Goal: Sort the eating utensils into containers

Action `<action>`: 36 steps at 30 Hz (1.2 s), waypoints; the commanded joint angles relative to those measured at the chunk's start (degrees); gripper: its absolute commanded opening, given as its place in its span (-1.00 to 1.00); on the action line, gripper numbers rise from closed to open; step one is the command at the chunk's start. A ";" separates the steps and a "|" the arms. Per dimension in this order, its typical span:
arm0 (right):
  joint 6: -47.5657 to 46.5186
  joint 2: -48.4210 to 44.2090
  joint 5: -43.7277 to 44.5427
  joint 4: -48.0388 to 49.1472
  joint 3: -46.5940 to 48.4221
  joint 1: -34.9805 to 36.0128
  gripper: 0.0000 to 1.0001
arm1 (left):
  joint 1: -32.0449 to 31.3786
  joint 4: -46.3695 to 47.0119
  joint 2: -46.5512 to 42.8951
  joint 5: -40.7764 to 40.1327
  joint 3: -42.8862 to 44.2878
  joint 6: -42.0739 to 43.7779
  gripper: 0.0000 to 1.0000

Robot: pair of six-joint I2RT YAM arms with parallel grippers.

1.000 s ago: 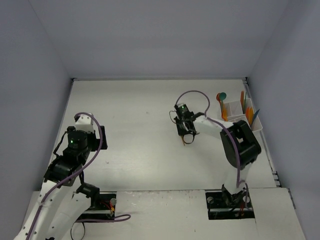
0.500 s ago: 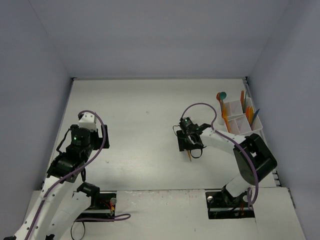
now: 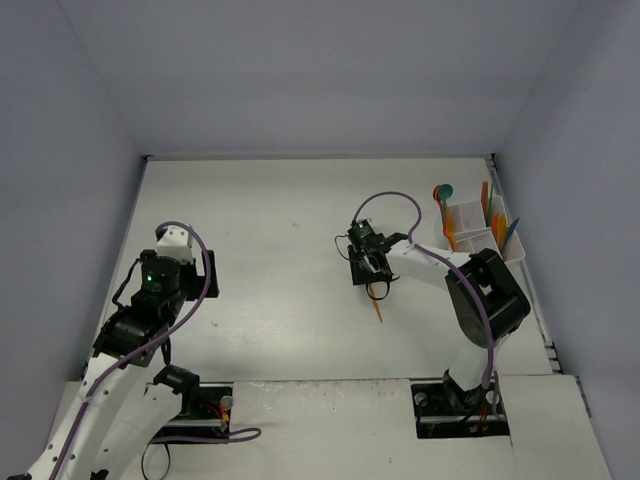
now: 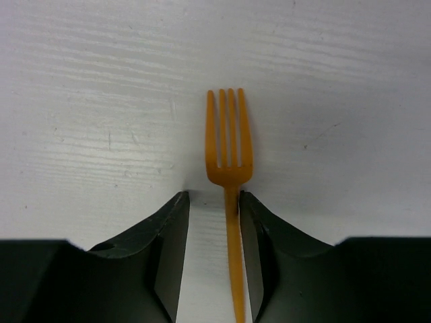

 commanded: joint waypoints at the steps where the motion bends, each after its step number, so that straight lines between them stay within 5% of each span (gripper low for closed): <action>1: -0.55 2.29 3.12 -0.77 0.45 -0.75 -0.45 | -0.16 3.16 0.28 -0.02 0.85 0.74 0.62; 7: -2.90 3.28 4.00 -0.45 3.09 -2.63 -1.00 | -0.16 3.26 0.66 0.17 0.93 0.83 0.62; 16: -12.70 -8.65 4.65 1.48 7.79 -5.23 -1.00 | -0.16 3.20 -0.21 -0.15 0.93 0.91 0.62; 26: -28.63 -31.76 7.40 10.68 2.89 -18.19 -1.00 | -0.25 3.43 -1.18 -0.36 0.84 1.00 0.61; 36: -33.70 -32.32 -3.40 25.39 -4.86 -33.68 -1.00 | -0.51 3.63 -1.49 -0.62 0.66 1.46 0.62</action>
